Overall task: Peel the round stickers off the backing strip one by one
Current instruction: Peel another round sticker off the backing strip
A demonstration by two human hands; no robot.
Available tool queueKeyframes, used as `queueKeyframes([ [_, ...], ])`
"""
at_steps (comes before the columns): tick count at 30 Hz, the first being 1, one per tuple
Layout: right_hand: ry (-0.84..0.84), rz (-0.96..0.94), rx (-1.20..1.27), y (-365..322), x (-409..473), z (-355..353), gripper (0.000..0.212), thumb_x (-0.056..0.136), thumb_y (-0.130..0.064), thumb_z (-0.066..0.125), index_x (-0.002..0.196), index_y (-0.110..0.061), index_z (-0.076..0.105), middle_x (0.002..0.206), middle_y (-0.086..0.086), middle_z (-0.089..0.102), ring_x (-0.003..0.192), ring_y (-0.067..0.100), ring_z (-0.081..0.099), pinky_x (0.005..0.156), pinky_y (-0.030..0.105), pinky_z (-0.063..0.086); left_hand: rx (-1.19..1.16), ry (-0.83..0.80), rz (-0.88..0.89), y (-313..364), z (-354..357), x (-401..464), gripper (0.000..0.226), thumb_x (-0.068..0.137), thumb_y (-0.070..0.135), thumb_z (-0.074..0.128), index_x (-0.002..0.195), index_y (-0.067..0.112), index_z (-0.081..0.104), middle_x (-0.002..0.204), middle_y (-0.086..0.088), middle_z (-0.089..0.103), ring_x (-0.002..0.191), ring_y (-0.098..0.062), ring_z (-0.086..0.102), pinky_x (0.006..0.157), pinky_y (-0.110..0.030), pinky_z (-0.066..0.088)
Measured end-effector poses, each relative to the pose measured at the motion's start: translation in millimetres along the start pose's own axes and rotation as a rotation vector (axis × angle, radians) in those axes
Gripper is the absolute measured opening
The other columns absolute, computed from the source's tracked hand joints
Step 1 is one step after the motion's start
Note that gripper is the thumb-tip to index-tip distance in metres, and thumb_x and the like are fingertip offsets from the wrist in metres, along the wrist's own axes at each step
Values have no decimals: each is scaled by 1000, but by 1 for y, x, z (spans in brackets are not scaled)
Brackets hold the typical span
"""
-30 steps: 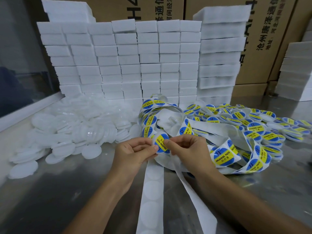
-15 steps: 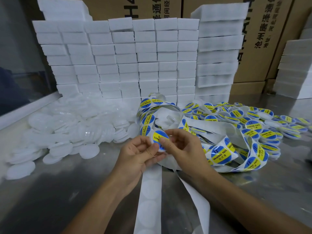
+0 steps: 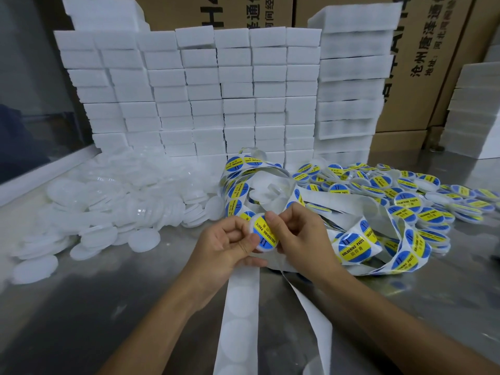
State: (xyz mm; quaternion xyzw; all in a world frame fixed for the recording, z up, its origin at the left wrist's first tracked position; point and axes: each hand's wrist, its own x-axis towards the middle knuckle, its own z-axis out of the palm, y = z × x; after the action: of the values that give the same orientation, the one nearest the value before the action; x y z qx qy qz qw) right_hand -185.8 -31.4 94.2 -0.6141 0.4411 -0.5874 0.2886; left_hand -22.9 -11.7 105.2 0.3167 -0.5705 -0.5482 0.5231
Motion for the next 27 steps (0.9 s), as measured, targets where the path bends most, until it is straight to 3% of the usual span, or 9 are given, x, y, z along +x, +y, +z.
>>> queueKeyframes([
  [3,-76,-33,37,0,0,0,14,89,-23,71,90,-12,64,61,13,67,50,13,61,57,34,52,-4,99,7,-1,-4,3,10,85,8,63,88,0,57,85,-16,74,72,-23,71,62,-31,59],
  [6,-235,-74,-21,2,-3,0,31,81,-21,80,108,-23,65,70,10,69,55,11,60,59,28,52,17,211,3,-3,-6,3,14,91,7,59,103,1,65,88,-15,75,73,-25,72,61,-31,59],
  [8,-290,-69,-36,2,-6,2,36,77,-26,84,106,-29,63,71,8,71,58,17,64,59,29,55,65,257,10,-4,-5,3,14,90,11,63,100,4,68,83,-13,75,68,-21,71,58,-28,58],
  [13,-264,-36,34,1,-6,3,15,89,-35,69,88,-25,58,68,4,74,54,20,69,53,29,54,69,263,21,-4,0,2,8,84,18,67,85,17,75,79,-12,76,66,-19,70,52,-25,54],
  [15,-244,-34,42,1,-4,2,14,95,-33,62,87,-22,59,68,5,73,52,20,68,51,31,54,44,233,-3,-4,0,1,16,82,19,67,94,14,75,83,-13,76,70,-21,71,54,-26,55],
  [18,-222,-92,-43,2,-1,-1,3,94,-23,64,96,-23,63,73,2,72,55,14,67,55,29,55,13,198,-46,-5,-2,2,21,90,1,60,105,10,71,92,-11,76,77,-20,73,60,-26,57],
  [21,-229,-166,-171,3,-1,-4,36,86,-18,75,117,-33,61,90,-11,66,62,6,64,60,19,53,-7,239,-75,-5,-6,3,24,89,-4,60,107,10,69,94,-9,77,80,-20,74,62,-26,58],
  [23,-258,-204,-255,1,-2,-5,43,82,-24,79,121,-35,62,94,-16,63,67,6,63,62,18,53,9,273,-79,-7,-8,4,22,88,-1,63,108,8,68,93,-9,77,79,-22,74,62,-26,58],
  [27,-191,-162,-154,0,-1,-4,22,86,-20,75,106,-27,67,79,-4,66,61,9,63,63,34,57,-14,295,-84,-8,-6,4,20,83,7,68,103,4,68,86,-11,77,73,-21,74,58,-24,57],
])
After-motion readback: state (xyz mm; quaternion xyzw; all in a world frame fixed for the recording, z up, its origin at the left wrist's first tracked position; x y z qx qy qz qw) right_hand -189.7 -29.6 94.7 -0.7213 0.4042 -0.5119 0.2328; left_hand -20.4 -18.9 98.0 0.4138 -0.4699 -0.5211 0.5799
